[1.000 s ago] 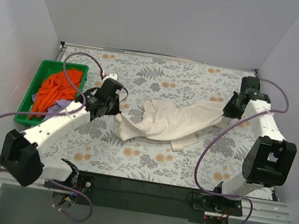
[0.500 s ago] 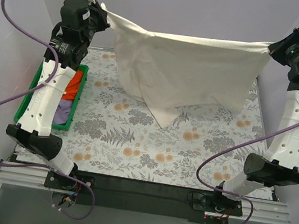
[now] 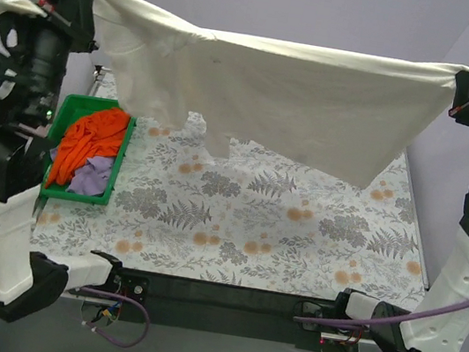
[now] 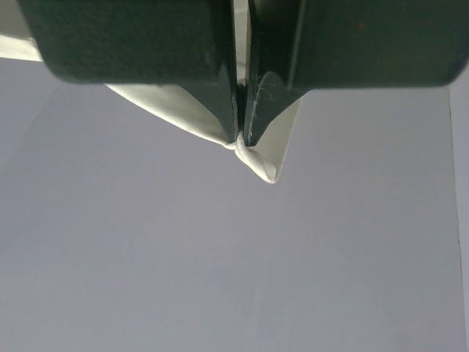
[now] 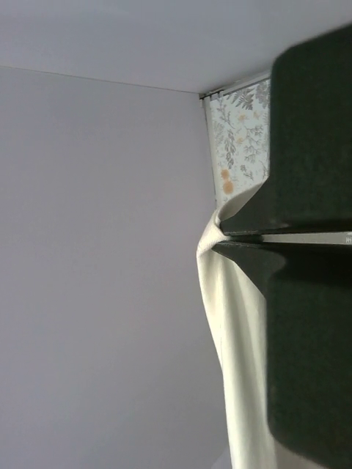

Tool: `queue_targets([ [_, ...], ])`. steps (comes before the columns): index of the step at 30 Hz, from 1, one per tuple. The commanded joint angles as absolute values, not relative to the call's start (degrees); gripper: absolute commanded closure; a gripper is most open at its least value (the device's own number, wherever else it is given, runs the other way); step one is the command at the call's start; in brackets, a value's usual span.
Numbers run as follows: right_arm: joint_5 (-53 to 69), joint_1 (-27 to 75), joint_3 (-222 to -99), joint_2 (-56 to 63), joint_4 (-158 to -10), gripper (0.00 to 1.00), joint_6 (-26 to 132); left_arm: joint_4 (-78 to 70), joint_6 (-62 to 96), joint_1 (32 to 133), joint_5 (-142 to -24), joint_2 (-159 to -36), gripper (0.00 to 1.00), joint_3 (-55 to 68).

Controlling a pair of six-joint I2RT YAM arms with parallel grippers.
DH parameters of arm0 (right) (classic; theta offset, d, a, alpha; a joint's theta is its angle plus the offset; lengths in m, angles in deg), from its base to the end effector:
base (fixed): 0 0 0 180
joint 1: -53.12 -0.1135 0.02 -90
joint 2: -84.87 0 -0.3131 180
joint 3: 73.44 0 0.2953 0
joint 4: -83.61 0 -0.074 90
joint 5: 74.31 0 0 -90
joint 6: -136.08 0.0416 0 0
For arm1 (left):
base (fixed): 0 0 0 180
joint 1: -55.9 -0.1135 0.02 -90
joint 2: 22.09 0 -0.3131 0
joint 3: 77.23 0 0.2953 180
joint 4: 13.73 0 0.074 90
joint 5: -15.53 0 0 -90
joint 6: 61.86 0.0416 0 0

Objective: Fold and stack the t-shirts
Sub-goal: Flatten the tshirt out

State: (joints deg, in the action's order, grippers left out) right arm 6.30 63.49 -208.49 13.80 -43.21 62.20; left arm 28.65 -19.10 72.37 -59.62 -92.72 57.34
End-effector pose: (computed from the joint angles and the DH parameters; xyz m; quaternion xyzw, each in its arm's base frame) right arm 0.1596 -0.0223 0.6966 0.0842 0.6328 0.0906 0.7643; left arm 0.1489 -0.0329 0.7161 -0.2510 0.5093 -0.3710 0.7348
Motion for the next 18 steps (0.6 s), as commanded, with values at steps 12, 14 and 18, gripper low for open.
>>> queue_targets([
  [12, 7.3, 61.4, -205.5, 16.1, -46.5, 0.99, 58.2, 21.7, -1.4, 79.7, -50.5, -93.4, 1.00, 53.3],
  [14, 6.4, 61.4, -203.4, 15.4, -46.5, 0.99, 58.3, 20.7, -0.2, 79.8, -50.2, -94.9, 1.00, 50.2],
  [18, 5.3, 61.4, -195.0, 13.2, -46.6, 0.99, 58.7, 16.5, 0.7, 79.6, -49.9, -99.4, 1.00, 40.7],
])
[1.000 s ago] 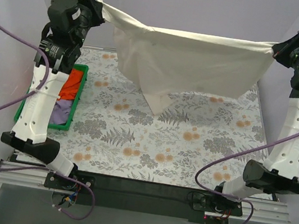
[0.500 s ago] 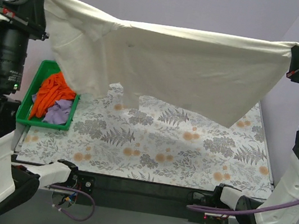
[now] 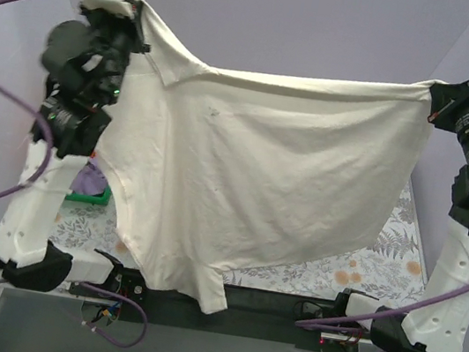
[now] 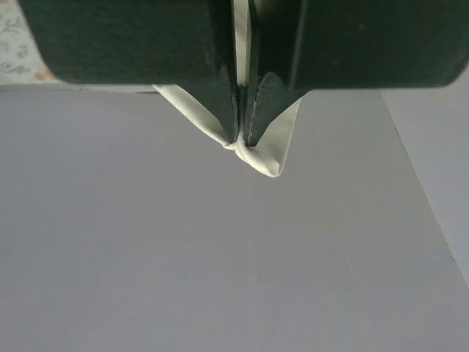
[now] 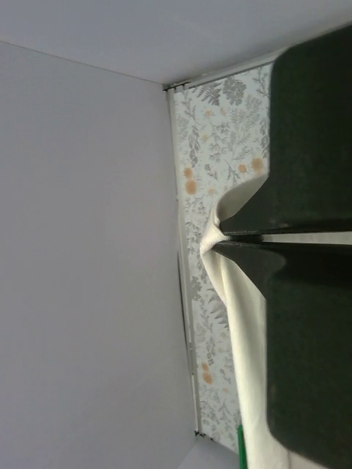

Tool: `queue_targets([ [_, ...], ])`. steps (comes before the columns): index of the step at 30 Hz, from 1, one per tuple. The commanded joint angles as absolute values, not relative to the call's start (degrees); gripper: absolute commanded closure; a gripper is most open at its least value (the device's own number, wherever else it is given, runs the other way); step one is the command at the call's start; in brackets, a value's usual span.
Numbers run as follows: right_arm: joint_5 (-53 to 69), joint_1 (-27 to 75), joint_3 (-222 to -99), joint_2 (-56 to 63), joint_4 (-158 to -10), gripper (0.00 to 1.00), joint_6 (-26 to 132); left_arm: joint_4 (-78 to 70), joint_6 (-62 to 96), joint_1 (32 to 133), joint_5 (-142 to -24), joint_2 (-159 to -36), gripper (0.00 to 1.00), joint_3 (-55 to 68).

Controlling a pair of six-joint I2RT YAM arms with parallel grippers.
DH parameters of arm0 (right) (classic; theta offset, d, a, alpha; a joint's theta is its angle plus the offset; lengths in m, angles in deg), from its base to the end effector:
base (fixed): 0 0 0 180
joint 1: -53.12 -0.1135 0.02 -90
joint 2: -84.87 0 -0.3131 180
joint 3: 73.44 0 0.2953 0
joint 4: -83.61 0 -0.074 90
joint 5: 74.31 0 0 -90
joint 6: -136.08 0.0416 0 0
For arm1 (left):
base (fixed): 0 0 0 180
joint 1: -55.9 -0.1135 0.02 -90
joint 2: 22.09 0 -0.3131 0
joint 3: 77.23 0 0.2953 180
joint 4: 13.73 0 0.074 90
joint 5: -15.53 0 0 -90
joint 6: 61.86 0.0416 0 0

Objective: Fold and stack the t-shirts
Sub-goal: Flatten the tshirt out

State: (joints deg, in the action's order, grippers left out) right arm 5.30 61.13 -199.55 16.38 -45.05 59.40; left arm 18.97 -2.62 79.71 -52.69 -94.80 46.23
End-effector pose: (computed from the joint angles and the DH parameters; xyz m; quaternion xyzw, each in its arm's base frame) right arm 0.1769 -0.0173 0.6667 0.0567 0.6656 0.0947 0.7381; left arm 0.2083 -0.0750 0.6760 -0.1876 0.5665 -0.2657 0.7572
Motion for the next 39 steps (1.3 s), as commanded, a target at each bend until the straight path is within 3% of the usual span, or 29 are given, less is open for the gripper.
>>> queue_targets([
  [1, 5.5, 61.4, -191.3, 12.6, -46.7, 0.99, 58.9, 15.7, 0.3, 79.3, -50.3, -101.5, 1.00, 36.1],
  [9, 11.7, 61.5, -172.0, 1.6, -58.8, 0.99, 60.0, 5.0, -8.2, 73.8, -58.1, -118.0, 1.00, 23.6],
  [15, 11.4, 61.6, -173.3, -14.9, -65.9, 0.99, 58.4, 4.2, -12.1, 71.8, -61.8, -135.5, 1.00, 31.7],
  [21, 10.3, 62.3, -180.5, -28.1, -65.9, 0.99, 57.2, 6.0, -14.0, 71.0, -63.5, -144.4, 1.00, 38.7],
  [31, 8.8, 64.4, -183.2, -30.2, -65.9, 0.99, 57.4, 15.0, -19.9, 70.2, -63.9, -150.0, 1.00, 56.2],
  [39, 8.7, 65.3, -182.8, -29.7, -65.9, 0.99, 57.2, 14.3, -22.1, 70.2, -62.9, -149.3, 1.00, 52.9],
])
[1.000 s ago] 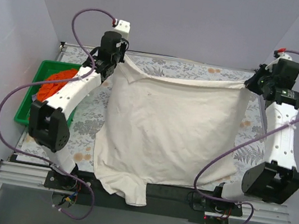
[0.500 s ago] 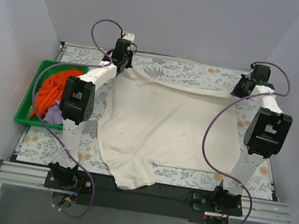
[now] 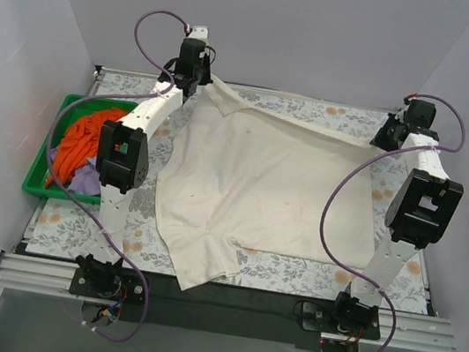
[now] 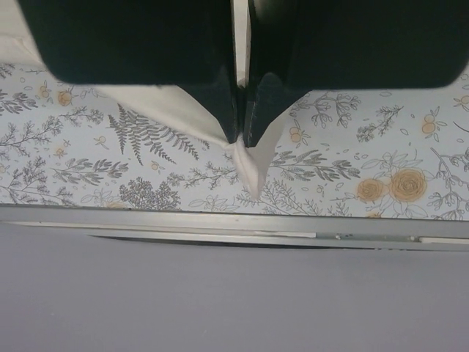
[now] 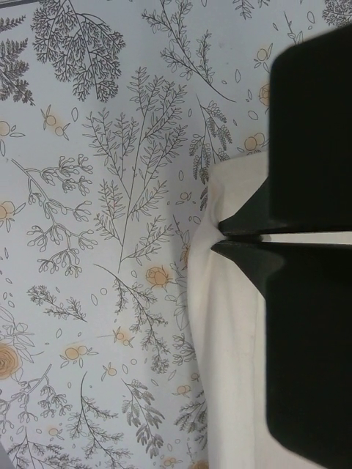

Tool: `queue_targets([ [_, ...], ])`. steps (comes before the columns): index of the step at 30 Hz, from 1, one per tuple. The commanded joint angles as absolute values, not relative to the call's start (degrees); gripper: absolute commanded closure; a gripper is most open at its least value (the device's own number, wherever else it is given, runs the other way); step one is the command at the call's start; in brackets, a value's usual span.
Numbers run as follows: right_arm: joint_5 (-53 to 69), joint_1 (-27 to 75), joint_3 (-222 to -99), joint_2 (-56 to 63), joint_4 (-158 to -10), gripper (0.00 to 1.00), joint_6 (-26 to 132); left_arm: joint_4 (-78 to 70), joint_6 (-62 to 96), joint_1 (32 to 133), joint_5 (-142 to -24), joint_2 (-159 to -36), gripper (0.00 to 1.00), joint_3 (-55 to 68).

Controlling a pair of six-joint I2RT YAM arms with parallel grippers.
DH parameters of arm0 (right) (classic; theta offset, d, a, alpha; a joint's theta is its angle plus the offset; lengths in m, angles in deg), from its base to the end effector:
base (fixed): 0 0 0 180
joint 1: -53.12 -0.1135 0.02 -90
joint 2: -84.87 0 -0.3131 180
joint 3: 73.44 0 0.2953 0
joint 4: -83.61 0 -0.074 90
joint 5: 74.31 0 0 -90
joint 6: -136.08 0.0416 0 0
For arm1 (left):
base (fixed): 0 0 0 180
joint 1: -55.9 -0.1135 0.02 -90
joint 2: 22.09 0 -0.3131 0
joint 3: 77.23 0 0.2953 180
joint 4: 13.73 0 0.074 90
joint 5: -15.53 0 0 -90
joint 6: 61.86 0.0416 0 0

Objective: Fold and stack the t-shirts
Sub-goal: Flatten the tshirt out

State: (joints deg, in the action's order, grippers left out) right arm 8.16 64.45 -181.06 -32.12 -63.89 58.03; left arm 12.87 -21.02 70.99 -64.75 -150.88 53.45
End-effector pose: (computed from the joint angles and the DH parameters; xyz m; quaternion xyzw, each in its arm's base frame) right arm 0.5298 -0.1006 0.2675 0.1576 0.8978 0.0622 0.4066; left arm 0.5964 -0.1535 0.3192 -0.2895 0.7888 -0.2254 0.4931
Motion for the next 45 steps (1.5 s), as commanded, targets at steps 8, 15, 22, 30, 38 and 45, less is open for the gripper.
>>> queue_targets([
  [8, 7.6, 65.9, -180.7, -28.8, -65.9, 0.99, 57.9, 14.5, -27.3, 70.2, -64.5, -148.1, 1.00, 46.1],
  [15, 8.6, 66.1, -179.6, -26.1, -64.5, 0.99, 57.9, 22.2, -37.9, 70.2, -66.6, -143.4, 1.00, 44.9],
  [22, 9.2, 66.4, -178.4, -23.7, -63.1, 0.99, 57.8, 21.5, -44.1, 70.2, -65.3, -132.9, 1.00, 34.3],
  [30, 7.6, 66.3, -183.0, -28.9, -63.2, 0.99, 58.3, 18.6, -42.3, 67.3, -63.6, -135.9, 1.00, 38.7],
  [38, 5.8, 66.4, -190.2, -37.5, -63.5, 0.84, 61.8, 12.5, -41.1, 66.9, -66.5, -147.0, 0.98, 45.0],
  [45, 7.7, 66.4, -189.2, -34.2, -62.6, 0.33, 62.2, 9.1, -38.5, 66.9, -71.6, -147.3, 0.27, 43.2],
])
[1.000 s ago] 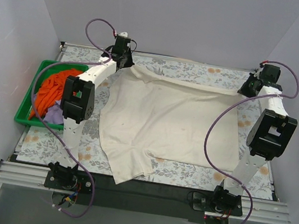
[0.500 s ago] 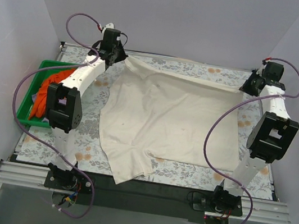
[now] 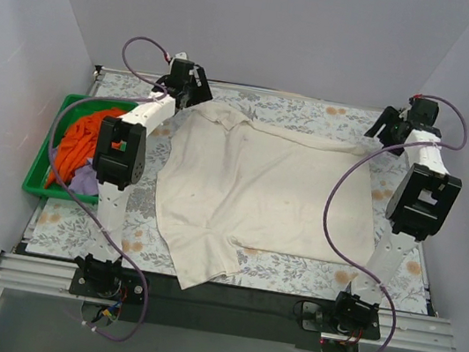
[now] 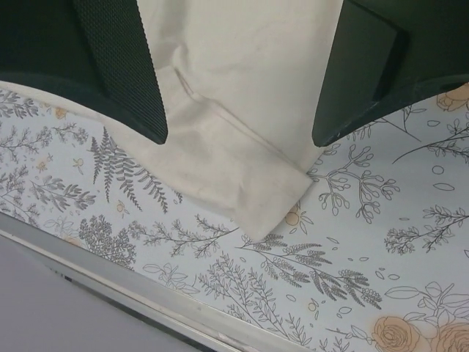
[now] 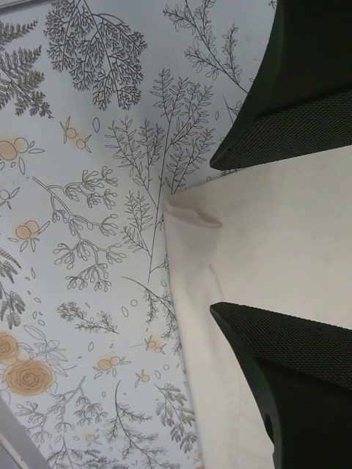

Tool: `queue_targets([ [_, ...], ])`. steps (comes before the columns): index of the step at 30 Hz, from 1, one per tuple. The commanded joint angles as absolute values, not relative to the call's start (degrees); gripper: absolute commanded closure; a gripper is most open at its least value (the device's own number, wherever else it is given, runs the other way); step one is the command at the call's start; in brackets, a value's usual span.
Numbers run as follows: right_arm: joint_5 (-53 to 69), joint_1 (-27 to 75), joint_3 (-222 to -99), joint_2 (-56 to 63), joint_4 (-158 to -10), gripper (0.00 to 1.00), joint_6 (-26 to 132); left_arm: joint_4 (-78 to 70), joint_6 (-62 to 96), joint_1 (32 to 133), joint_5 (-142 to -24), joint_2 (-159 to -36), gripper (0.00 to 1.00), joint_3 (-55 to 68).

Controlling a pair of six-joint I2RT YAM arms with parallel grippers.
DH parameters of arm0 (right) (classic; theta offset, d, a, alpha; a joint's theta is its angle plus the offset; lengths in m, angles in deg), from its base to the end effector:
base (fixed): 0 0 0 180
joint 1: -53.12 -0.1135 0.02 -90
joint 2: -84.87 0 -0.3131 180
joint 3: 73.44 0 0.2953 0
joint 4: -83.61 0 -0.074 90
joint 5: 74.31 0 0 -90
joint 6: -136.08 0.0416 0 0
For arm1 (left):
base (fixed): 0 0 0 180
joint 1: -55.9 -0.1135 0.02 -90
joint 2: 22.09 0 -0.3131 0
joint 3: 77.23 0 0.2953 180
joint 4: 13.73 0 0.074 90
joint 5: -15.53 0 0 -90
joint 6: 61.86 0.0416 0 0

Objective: Fold and stack the t-shirts
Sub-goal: Flatten the tshirt out

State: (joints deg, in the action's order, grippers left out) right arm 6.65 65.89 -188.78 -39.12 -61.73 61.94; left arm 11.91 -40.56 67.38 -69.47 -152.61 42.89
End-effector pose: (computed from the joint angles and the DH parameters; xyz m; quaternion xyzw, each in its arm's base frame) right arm 0.5580 -0.1198 0.2497 0.1960 0.8946 0.0830 0.3929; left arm 0.5958 -0.1173 0.2303 -0.4437 0.7721 -0.2621 0.3718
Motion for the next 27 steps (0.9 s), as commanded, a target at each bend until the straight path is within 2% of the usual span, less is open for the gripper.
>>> queue_targets([
  [1, 7.7, 66.3, -187.8, -32.7, -62.0, 0.32, 62.3, 9.2, -37.9, 66.9, -71.6, -145.1, 0.25, 41.9],
  [3, 8.5, 66.3, -182.1, -27.5, -59.5, 0.33, 63.3, 9.9, -36.5, 66.9, -70.9, -138.0, 0.24, 36.0],
  [6, 10.1, 66.0, -170.0, -19.5, -56.8, 0.39, 65.1, 13.6, -36.7, 67.3, -69.9, -127.8, 0.23, 25.7],
  [11, 9.8, 65.5, -150.6, -6.8, -54.3, 0.47, 66.7, 21.3, -38.7, 69.6, -70.6, -114.1, 0.37, 6.6],
  [12, 9.7, 65.5, -145.7, -5.3, -53.9, 0.47, 66.9, 22.2, -39.7, 70.0, -70.9, -112.5, 0.38, 0.3],
  [16, 10.1, 65.5, -134.9, 2.4, -53.1, 0.48, 67.2, 22.3, -42.5, 70.7, -71.9, -104.7, 0.48, -11.3],
  [20, 12.2, 65.5, -128.3, 7.6, -53.0, 0.49, 68.0, 20.9, -44.0, 71.0, -71.1, -103.9, 0.51, -17.2],
  [27, 18.1, 67.7, -123.9, 7.4, -53.1, 0.49, 69.2, 21.0, -48.7, 71.0, -67.9, -107.7, 0.69, -22.2],
])
